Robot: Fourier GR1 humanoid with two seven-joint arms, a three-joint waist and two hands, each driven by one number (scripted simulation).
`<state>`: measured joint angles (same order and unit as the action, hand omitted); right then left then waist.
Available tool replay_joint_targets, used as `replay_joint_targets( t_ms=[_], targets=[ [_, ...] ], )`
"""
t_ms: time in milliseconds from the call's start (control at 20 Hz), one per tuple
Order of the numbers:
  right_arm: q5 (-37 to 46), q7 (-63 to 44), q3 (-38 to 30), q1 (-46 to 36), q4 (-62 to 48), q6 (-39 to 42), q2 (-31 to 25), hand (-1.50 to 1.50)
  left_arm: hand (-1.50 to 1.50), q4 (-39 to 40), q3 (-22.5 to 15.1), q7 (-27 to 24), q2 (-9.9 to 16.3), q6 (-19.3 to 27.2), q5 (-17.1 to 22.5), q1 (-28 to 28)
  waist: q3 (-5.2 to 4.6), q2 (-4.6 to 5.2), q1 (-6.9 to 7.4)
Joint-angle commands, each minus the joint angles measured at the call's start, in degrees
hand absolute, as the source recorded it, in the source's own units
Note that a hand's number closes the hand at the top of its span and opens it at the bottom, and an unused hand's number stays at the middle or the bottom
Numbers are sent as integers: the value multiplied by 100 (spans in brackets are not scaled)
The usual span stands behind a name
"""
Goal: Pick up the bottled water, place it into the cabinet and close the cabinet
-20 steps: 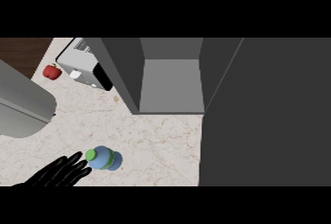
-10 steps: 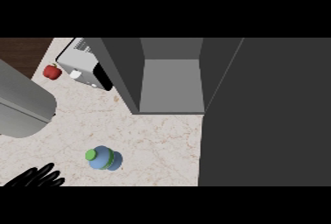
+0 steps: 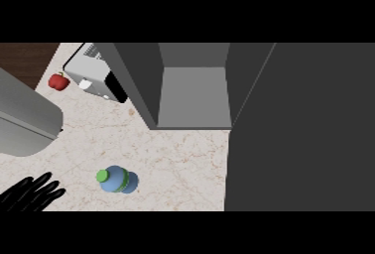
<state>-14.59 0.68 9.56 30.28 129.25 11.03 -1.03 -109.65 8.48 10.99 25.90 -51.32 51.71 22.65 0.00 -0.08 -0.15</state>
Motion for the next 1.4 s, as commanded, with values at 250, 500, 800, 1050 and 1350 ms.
replay_joint_targets(
  t_ms=[250,500,800,1050,1350],
  targets=[
    [36,557,-22,283,-250,295,-80,-150,-150,891,488,-45,-345,-212,-467,-635,1,1,-11],
    [-27,348,28,421,134,284,-150,-150,-150,1651,490,-324,-803,-486,-1475,-1251,-1,2,-19],
    [139,393,313,438,123,177,-21,-150,-150,2439,762,-865,-949,-759,-2531,-1933,-3,5,-26],
    [223,465,299,420,46,148,-26,-150,-150,3172,820,-1513,-971,-962,-3384,-2224,-3,8,-15],
    [304,1122,618,1107,-76,443,-89,-150,-150,4159,631,-2251,-1299,-500,-4481,-2658,-2,3,-52]
  ],
)
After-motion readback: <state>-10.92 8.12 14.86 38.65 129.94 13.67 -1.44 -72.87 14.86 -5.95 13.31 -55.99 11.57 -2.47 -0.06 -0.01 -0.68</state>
